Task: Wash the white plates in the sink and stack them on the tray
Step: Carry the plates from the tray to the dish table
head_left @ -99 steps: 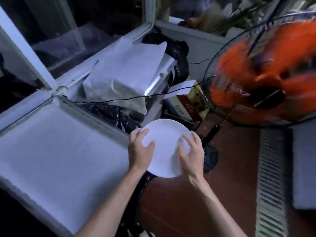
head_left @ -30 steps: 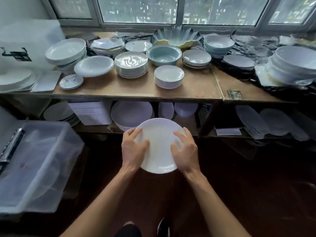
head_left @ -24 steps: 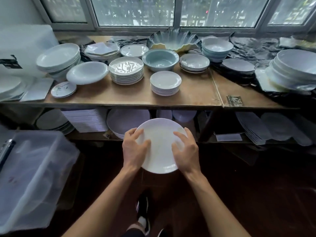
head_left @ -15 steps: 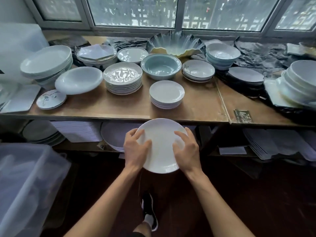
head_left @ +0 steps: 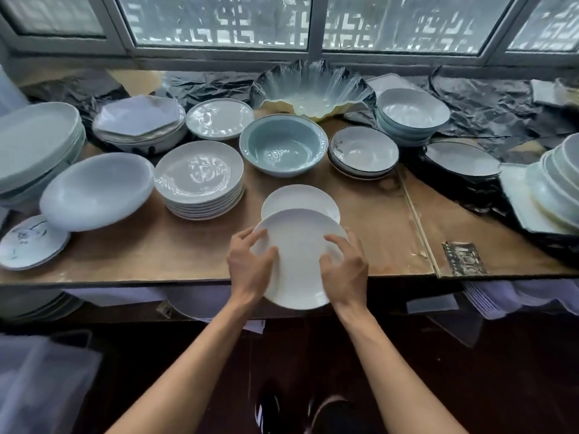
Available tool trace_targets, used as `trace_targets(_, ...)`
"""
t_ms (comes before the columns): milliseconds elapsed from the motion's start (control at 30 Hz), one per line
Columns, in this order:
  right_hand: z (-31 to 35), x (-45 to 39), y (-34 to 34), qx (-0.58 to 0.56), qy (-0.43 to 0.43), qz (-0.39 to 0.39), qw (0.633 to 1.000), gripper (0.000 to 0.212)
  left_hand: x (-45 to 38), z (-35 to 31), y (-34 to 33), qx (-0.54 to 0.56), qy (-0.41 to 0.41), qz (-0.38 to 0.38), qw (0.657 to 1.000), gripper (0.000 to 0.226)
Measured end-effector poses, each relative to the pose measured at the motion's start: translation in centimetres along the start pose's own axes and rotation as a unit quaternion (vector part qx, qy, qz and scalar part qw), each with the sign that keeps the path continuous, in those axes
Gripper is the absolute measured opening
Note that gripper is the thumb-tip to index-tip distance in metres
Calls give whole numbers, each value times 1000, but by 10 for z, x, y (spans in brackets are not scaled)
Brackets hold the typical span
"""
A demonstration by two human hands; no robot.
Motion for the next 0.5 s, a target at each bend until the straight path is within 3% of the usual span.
trace_targets(500,-58,-122,-52,2,-14,66,998,32,-90,9,-80,-32,60,-51,996,44)
Point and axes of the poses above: each hand's wrist, its own x-axis away from the middle knuckle, its own y-axis out of the back of the hand, z = x × y, the point moved 1 cm from there along -x, towards the middle knuckle, and after that the axes turned 3 degrees about y, right-handed, at the moved point
